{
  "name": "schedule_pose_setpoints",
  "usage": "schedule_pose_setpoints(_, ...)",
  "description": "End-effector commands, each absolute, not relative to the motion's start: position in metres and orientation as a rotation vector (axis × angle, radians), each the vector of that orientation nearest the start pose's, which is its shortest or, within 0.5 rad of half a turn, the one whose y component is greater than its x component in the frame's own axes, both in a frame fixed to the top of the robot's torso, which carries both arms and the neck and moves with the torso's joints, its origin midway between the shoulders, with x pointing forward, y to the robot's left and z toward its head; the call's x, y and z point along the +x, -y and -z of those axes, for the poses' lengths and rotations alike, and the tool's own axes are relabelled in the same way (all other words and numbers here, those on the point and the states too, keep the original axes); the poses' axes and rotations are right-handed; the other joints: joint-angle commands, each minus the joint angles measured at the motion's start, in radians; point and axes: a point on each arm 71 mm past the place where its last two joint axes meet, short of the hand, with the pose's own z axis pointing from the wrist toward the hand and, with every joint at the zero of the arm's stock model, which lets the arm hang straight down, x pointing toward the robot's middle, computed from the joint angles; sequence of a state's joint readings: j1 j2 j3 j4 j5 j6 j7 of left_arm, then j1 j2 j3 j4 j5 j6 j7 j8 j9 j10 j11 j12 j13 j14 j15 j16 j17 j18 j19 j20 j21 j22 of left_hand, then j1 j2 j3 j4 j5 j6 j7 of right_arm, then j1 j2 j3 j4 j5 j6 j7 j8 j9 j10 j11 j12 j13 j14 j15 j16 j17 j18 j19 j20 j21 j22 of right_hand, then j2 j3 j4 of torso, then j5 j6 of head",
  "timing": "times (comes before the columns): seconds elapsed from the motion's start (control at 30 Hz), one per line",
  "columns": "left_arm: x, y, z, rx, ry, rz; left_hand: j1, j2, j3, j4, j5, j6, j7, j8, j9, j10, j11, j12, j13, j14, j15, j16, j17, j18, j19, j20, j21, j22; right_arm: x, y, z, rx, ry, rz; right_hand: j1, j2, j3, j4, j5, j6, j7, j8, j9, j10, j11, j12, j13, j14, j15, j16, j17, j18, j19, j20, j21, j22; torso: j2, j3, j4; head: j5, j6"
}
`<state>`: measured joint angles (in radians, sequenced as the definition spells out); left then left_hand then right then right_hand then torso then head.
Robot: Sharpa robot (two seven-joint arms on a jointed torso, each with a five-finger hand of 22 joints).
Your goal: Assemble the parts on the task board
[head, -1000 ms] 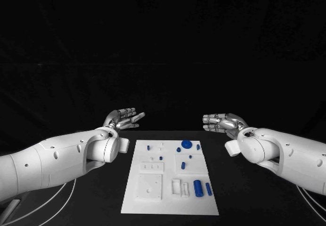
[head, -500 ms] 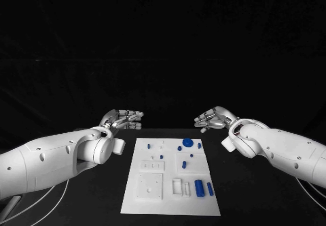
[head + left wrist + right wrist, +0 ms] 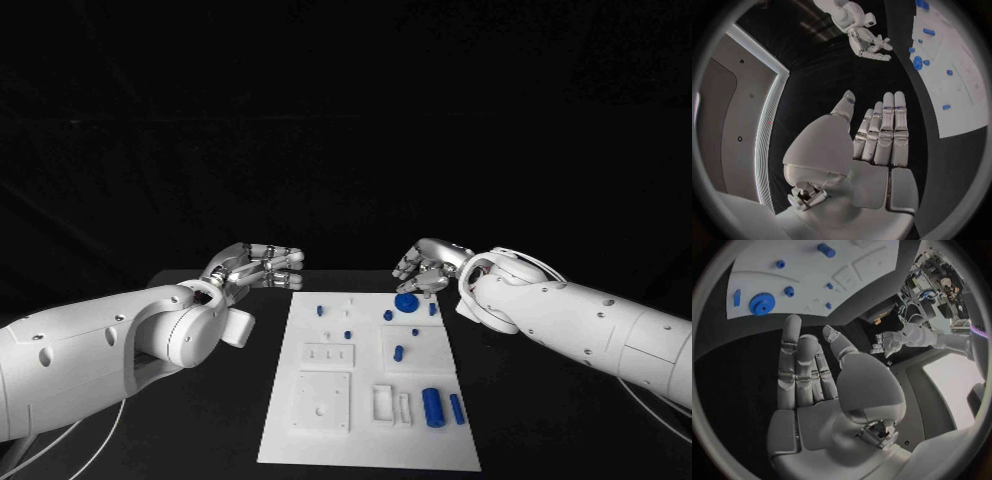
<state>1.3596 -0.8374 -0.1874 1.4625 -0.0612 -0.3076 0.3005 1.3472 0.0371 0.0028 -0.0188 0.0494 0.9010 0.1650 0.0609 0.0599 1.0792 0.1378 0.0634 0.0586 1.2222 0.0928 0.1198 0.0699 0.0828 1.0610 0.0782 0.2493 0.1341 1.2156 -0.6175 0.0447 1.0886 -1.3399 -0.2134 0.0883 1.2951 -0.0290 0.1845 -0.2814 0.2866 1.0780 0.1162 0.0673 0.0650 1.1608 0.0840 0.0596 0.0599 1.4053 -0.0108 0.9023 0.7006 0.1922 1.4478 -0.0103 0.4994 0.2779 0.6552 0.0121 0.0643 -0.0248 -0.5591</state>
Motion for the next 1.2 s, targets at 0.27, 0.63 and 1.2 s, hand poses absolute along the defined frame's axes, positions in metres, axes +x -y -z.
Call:
schedule_pose_setpoints(0.27, 0.504, -0.217, 0.155, -0.964, -1.566, 1.453, -0.005, 0.010, -0.012, 0.001, -0.001, 0.005, -0.001, 0.001, 0.001, 0.002, 0.001, -0.004, 0.000, -0.005, 0.008, -0.014, -0.001, -0.016, -0.013, 0.003, -0.004, -0.005, 0.568, 0.200, 0.178, -0.209, -1.665, -0.507, -0.074, -0.031, 0.138, 0.013, 0.009, 0.012, 0.000, -0.005, -0.001, 0.125, -0.036, -0.002, 0.005, 0.031, -0.028, 0.001, -0.005, -0.048, -0.011, -0.051, 0.338, 0.318, 0.046, -0.0044, 0.0287, -0.024, 0.006)
schedule_pose_setpoints(0.63, 0.503, -0.214, 0.155, -0.963, -1.577, 1.459, -0.005, 0.010, -0.014, 0.001, -0.001, 0.000, 0.000, 0.001, 0.001, -0.001, 0.002, -0.004, 0.000, -0.007, 0.009, -0.019, -0.001, -0.015, -0.015, 0.005, -0.005, -0.008, 0.568, 0.195, 0.179, -0.272, -1.651, -0.393, -0.056, -0.086, 0.246, 0.011, 0.017, 0.008, 0.000, -0.005, 0.000, 0.035, -0.011, -0.001, 0.000, 0.035, -0.016, 0.026, -0.027, -0.011, -0.031, -0.041, 0.304, 0.306, 0.069, -0.0041, 0.0301, -0.031, 0.012)
schedule_pose_setpoints(1.2, 0.503, -0.211, 0.155, -0.960, -1.590, 1.466, -0.005, 0.009, -0.017, 0.002, -0.001, -0.011, 0.002, 0.001, 0.000, -0.006, 0.003, -0.004, 0.000, -0.007, 0.010, -0.022, 0.000, -0.015, -0.015, 0.006, -0.007, -0.012, 0.569, 0.194, 0.192, -0.288, -1.672, -0.332, -0.032, -0.109, 0.174, 0.079, 0.009, 0.010, 0.001, -0.005, -0.001, -0.049, 0.008, -0.002, -0.001, 0.023, -0.008, 0.063, -0.092, 0.001, 0.040, -0.030, 0.182, 0.277, 0.092, -0.0048, 0.0407, -0.044, 0.020)
